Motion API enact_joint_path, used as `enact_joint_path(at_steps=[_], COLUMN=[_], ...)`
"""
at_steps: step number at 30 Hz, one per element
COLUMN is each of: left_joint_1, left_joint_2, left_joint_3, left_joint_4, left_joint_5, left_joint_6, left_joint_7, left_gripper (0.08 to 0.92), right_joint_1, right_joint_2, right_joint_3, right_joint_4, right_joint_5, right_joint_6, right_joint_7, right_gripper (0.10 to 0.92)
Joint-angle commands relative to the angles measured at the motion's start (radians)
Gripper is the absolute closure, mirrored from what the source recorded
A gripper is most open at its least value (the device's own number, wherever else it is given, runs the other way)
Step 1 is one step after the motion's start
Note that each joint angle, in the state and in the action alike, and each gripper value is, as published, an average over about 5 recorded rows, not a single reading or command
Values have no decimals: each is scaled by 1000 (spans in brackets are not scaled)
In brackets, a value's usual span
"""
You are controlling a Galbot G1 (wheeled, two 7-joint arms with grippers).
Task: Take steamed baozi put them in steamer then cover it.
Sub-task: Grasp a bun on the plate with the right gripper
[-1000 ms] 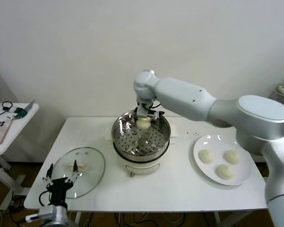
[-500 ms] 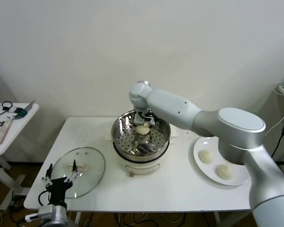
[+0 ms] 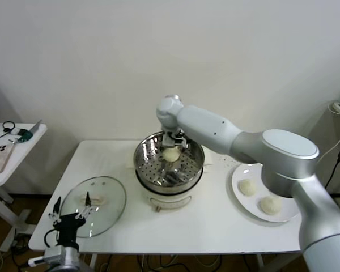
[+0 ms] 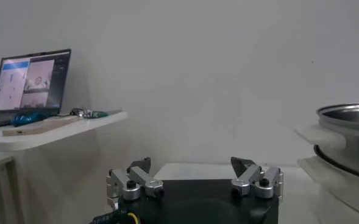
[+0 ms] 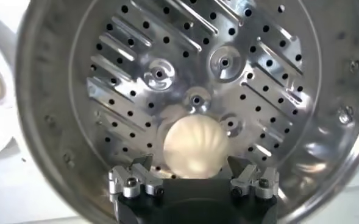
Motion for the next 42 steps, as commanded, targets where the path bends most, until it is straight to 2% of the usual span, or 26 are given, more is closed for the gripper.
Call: enact_joint_path(at_steps=[1,7,11,15,20,27,32,42], left_joint_1=[-2,2,10,16,21,26,26,31], left_joint_2=[1,-1,-1,-1,-2,-1,0,-2], left_joint_3=[2,6,6,9,14,15,14,8], left_joint_4=[-8,-13,-15,-13,-15,-22,-20,-19], left_joint_5=[-3,8,11,11,15,26,32,34], left_joint_6=[7,6,2,-3,-13,-19,-17,-14], left_joint_7=[-2,-3,-3,0,11,19,18,15], left_gripper=[177,177,177,177,177,177,177,177], right_joint_1=[142,278,339,350,275,-21,-162,-326], right_joint_2=[-115,-338,-499,-641,-776,-898,-901,-799], right_joint_3=[-59,-228,-361,-419,-409,-217,-101,26], right_joint_4=[92,187,298,389,429,450,429,304], right_joint_5=[301,572,785,874,835,708,640,561], right_joint_6=[-124,-334,-566,-722,-761,-784,-787,-771], right_joint_7=[8,132,238,257,231,215,213,205], right_gripper=[203,203,203,203,203,203,203,203])
